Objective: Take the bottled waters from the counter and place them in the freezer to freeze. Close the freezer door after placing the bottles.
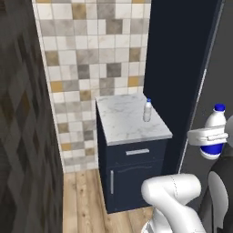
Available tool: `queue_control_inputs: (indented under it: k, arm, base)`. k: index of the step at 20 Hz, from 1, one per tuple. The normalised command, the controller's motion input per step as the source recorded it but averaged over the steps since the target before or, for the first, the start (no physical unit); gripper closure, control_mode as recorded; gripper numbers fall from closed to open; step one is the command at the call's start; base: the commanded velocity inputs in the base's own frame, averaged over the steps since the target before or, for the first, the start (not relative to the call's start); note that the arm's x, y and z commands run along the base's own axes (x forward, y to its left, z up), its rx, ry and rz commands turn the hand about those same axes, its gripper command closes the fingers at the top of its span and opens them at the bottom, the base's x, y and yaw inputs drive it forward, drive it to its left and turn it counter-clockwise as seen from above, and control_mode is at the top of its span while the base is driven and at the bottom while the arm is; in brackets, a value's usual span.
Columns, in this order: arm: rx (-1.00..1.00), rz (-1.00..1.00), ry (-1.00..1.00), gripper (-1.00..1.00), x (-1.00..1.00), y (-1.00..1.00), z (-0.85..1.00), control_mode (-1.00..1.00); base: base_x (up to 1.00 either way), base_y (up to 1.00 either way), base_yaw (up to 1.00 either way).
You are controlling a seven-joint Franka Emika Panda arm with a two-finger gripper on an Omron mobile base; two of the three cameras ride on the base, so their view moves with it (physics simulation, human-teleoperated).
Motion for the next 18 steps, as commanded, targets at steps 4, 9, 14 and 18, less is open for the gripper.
queue_control_inputs:
  k: [4,9,14,18]
  arm:
    - [0.0,0.0,0.0,1.0,0.0,0.0,0.0,1.0]
    - [0.0,0.0,0.0,1.0,0.0,0.0,0.0,1.0]
    - [0.0,0.0,0.0,1.0,0.0,0.0,0.0,1.0]
    - [0.0,0.0,0.0,1.0,0.0,0.0,0.0,1.0]
  base:
    - [-0.76,-0.03,0.0]
    - [-0.41,-0.27,0.0]
    - [-0.01,-0.63,0.02]
    - [-0.14,-0.98,0.05]
